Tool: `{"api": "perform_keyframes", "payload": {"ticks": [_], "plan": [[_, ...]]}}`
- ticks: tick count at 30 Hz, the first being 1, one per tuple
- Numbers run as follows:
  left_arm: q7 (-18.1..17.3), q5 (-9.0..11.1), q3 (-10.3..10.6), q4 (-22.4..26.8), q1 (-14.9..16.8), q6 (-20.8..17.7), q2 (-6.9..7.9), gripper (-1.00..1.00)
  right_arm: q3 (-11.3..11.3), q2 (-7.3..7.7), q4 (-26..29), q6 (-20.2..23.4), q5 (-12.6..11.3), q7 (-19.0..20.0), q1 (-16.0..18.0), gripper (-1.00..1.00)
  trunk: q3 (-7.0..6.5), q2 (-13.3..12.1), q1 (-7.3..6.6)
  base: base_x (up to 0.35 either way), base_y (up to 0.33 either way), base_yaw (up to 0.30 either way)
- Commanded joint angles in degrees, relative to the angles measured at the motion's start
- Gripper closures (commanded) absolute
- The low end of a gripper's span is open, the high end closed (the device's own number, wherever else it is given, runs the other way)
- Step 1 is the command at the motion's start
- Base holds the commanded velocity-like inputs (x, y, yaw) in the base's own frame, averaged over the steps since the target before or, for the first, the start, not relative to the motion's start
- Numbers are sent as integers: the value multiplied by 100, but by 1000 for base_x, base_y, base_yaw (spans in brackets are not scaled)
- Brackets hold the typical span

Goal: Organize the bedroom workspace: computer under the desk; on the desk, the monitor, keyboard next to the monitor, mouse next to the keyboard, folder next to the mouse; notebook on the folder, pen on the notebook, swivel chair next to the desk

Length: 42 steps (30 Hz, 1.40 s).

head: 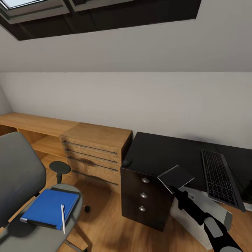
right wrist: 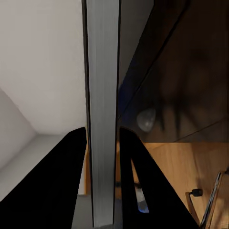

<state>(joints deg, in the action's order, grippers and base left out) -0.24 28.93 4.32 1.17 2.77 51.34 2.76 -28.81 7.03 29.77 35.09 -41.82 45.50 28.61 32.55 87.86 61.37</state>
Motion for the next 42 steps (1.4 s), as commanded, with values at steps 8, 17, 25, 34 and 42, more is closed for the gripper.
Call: {"api": "perform_keyframes", "payload": {"ticks": [8,17,25,34,42], "plan": [[-3,43,51,-3,4,8,-2,-100,-100,-8,-6,-23,-10,-13,5,100,5,3,0,96,0,0],[-3,42,45,-3,4,7,4,-100,-107,-12,-6,-32,-10,-17,5,100,5,3,0,84,0,0],[-11,42,43,-3,3,14,5,-100,-107,-13,-6,-36,-10,-129,5,100,5,3,0,6,0,0],[-3,42,42,-3,3,16,5,-100,-109,-17,-6,-37,-10,-154,5,100,167,364,197,0,0,0],[-3,42,42,-3,3,16,4,-100,-114,-17,-6,-39,-16,-151,5,100,221,484,263,0,0,0]]}}
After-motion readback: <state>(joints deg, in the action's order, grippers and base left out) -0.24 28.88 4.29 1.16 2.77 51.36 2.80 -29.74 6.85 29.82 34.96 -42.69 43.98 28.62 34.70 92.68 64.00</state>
